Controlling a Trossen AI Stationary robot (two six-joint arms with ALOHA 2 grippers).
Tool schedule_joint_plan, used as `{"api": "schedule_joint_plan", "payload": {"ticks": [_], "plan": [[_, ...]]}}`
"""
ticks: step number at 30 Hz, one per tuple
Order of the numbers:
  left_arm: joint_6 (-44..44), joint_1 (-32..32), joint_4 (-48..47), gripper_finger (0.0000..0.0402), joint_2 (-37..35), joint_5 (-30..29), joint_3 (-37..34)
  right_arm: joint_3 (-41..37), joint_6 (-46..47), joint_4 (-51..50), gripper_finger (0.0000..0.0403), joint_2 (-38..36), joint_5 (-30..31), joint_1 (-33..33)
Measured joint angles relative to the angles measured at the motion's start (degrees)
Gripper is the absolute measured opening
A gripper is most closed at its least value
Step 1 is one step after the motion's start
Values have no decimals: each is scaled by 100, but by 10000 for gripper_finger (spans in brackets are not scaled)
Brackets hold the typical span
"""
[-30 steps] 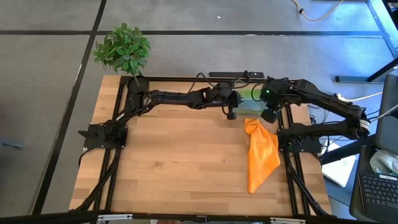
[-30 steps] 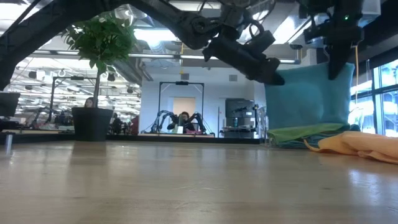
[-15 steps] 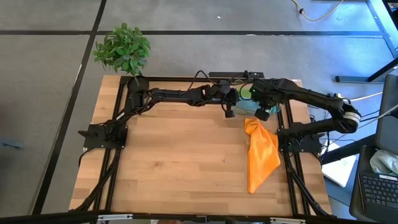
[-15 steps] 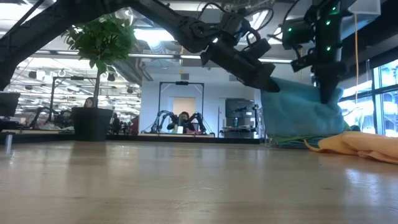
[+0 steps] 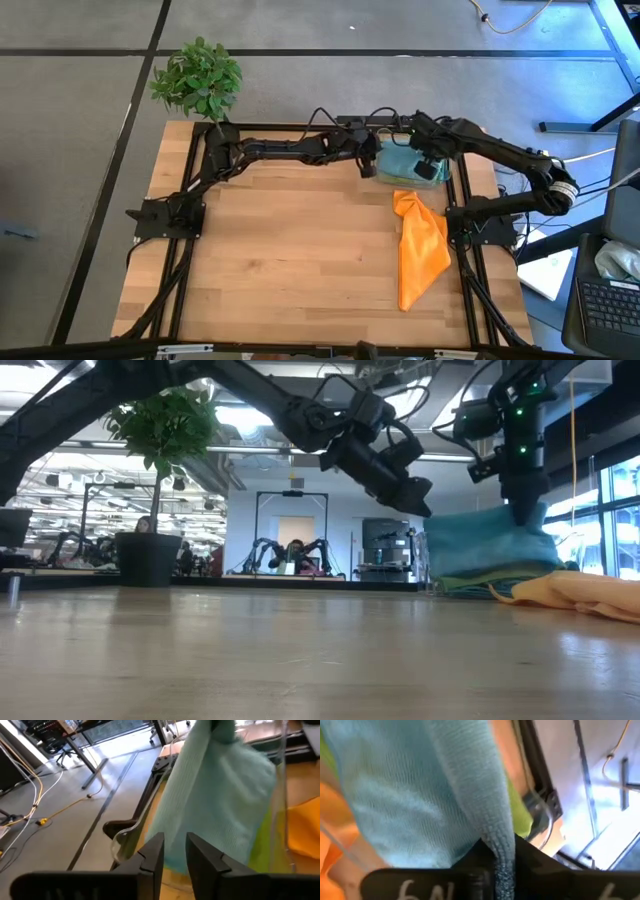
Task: Fold microfiber towels
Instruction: Put the folded light blue microfiber towel into the transparent bin
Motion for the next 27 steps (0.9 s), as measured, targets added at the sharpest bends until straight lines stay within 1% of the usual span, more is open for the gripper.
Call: {"api": "schedule_joint_plan", "payload": {"ticks": [6,9,14,15,18,20,21,22,23,25,27], "plan": [[3,-132,-12,74,-11,36,0,0,-266,359,92,0,-5,-105],[5,-182,-8,75,-11,46,0,0,-269,394,131,0,236,-114],[2,-204,-83,75,-11,45,0,2,-268,407,194,0,332,-114],[1,-206,-130,75,-11,45,0,2,-272,409,205,0,430,-114],[1,-242,-256,75,-11,43,0,6,-284,412,231,0,1017,-114],[1,-273,-320,75,-19,45,0,23,-208,420,240,0,1398,-114],[6,-294,-365,75,-29,45,0,53,-132,423,241,0,1481,-108],[15,-320,-373,75,-33,47,0,90,-96,437,242,-3,1436,-94],[64,-338,-375,75,-39,49,1,122,-60,471,240,-5,1228,-65],[160,-378,-580,75,-118,35,0,136,-63,707,234,-9,369,-16],[244,-405,-734,75,-236,-62,2,10,178,1243,224,-7,-484,13]]}}
